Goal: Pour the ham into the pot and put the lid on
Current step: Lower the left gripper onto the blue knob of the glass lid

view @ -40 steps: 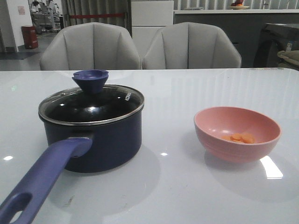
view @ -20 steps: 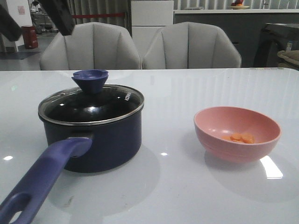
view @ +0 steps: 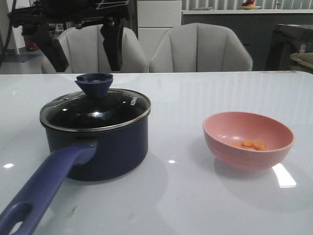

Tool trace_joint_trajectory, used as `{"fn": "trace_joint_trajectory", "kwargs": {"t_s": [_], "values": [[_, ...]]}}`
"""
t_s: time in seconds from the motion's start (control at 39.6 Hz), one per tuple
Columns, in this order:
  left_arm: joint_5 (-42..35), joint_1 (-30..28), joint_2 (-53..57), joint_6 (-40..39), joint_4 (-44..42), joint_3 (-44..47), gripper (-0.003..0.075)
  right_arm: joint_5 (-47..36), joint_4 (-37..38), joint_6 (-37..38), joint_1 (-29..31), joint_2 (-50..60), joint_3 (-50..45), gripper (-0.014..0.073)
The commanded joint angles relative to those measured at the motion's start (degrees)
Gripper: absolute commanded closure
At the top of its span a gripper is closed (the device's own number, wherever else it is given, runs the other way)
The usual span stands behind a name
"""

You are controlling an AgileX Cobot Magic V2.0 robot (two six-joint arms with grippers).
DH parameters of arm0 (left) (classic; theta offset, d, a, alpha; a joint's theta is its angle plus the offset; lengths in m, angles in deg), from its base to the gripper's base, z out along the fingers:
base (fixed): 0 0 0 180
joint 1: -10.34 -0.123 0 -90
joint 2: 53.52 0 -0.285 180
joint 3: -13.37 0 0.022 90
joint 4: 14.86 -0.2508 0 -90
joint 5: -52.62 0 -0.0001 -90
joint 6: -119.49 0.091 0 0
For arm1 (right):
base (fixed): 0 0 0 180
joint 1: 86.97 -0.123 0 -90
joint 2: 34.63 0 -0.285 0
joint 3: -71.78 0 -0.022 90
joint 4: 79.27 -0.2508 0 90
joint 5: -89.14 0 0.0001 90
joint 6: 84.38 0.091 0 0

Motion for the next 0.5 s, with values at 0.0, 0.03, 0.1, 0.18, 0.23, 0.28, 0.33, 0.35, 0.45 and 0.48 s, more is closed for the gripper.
{"fn": "trace_joint_trajectory", "kwargs": {"t_s": [0.0, 0.03, 0.1, 0.18, 0.23, 0.28, 0.33, 0.35, 0.45, 0.48], "values": [[0.2, 0.3, 0.4, -1.6, 0.2, -4.3, 0.0079, -4.3, 0.4, -0.3, 0.5, 1.1, -0.6, 0.0440], [0.5, 0.3, -0.2, -1.7, 0.3, -4.9, 0.0079, -4.3, 0.4, -0.3, 0.5, 1.1, -0.6, 0.0440], [1.8, 0.3, -1.7, -2.1, 0.4, -6.4, 0.0080, -4.3, 0.4, -0.3, 0.5, 1.1, -0.6, 0.0440], [2.7, 0.2, -3.0, -2.7, 0.4, -7.4, 0.0080, -4.3, 0.4, -0.3, 0.5, 1.1, -0.6, 0.0440], [3.4, 0.2, -3.9, -2.9, 0.4, -7.8, 0.0080, -4.3, 0.4, -0.3, 0.5, 1.1, -0.6, 0.0440], [3.6, 0.0, -4.4, -3.1, 0.5, -7.8, 0.0080, -4.3, 0.4, -0.3, 0.5, 1.1, -0.6, 0.0440], [4.2, 0.0, -5.1, -3.3, 0.6, -7.8, 0.0080, -4.3, 0.4, -0.3, 0.5, 1.1, -0.6, 0.0440], [4.6, 0.0, -5.5, -3.3, 0.6, -7.8, 0.0080, -4.3, 0.4, -0.3, 0.5, 1.1, -0.6, 0.0440], [6.0, 0.0, -6.5, -3.3, 0.7, -7.8, 0.0080, -4.3, 0.4, -0.3, 0.5, 1.1, -0.6, 0.0440], [6.3, 0.0, -6.7, -3.3, 0.7, -7.8, 0.0082, -4.3, 0.4, -0.3, 0.5, 1.1, -0.6, 0.0440]]}}
